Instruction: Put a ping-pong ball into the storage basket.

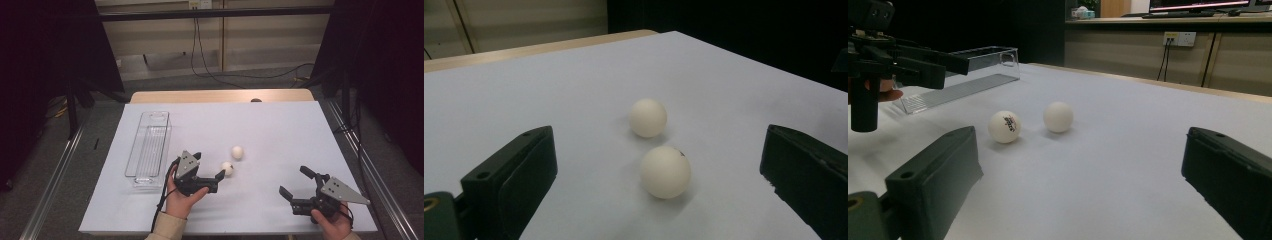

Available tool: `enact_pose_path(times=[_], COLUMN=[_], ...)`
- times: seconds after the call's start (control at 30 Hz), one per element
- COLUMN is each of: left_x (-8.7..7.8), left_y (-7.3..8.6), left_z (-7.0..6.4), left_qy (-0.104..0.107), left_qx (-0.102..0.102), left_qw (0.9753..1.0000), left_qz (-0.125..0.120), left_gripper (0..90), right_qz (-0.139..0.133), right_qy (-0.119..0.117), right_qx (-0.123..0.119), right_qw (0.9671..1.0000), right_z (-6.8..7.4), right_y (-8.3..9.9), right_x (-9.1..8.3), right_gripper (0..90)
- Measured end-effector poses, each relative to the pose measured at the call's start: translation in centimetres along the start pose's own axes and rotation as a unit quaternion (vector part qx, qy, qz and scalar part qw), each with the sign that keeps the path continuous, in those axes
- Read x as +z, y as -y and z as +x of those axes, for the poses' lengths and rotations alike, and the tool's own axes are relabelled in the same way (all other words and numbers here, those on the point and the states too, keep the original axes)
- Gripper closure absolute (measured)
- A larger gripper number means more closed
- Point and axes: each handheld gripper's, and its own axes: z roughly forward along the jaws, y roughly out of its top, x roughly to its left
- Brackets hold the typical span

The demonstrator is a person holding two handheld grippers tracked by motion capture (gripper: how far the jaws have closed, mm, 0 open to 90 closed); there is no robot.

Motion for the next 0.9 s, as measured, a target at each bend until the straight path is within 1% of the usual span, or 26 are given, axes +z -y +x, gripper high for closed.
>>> enact_pose_path(times=[0.03,0.1,0.2,0.33,0.37,0.4,0.5,0.8,0.9], left_x=[0.1,0.2,0.5,0.8,0.9,1.1,1.2,1.6,1.8], left_y=[0.0,0.1,0.1,0.0,0.0,0.1,0.1,0.0,0.0], left_z=[0.0,0.0,0.0,-0.1,-0.1,-0.2,-0.2,-0.2,-0.3], left_qy=[0.0,-0.001,0.0,0.001,0.002,0.002,0.003,0.003,0.003], left_qx=[-0.003,0.0,-0.004,-0.005,-0.002,-0.004,-0.001,-0.002,-0.002], left_qw=[1.0,1.0,1.0,0.9999,0.9999,0.9999,0.9999,0.9997,0.9997], left_qz=[0.0,0.005,0.006,0.011,0.012,0.013,0.015,0.023,0.023], left_gripper=[1.8,1.8,1.9,1.9,1.9,2.0,2.0,2.0,2.0], right_qz=[0.0,0.0,0.0,0.0,0.0,0.001,0.001,0.0,0.0], right_qy=[0.0,0.0,0.0,-0.001,-0.001,0.0,0.0,-0.001,-0.001], right_qx=[0.0,0.0,0.001,0.0,0.0,0.0,0.001,0.002,0.002], right_qw=[1.0,1.0,1.0,1.0,1.0,1.0,1.0,1.0,1.0], right_z=[0.0,0.0,0.0,0.0,0.0,0.0,0.0,-0.1,-0.1], right_y=[0.0,0.0,0.0,0.0,0.0,0.0,0.0,0.0,0.0], right_x=[0.0,0.0,0.0,0.0,0.0,0.0,0.0,0.0,0.0], right_gripper=[1.7,1.7,1.7,1.7,1.7,1.7,1.7,1.7,1.7])
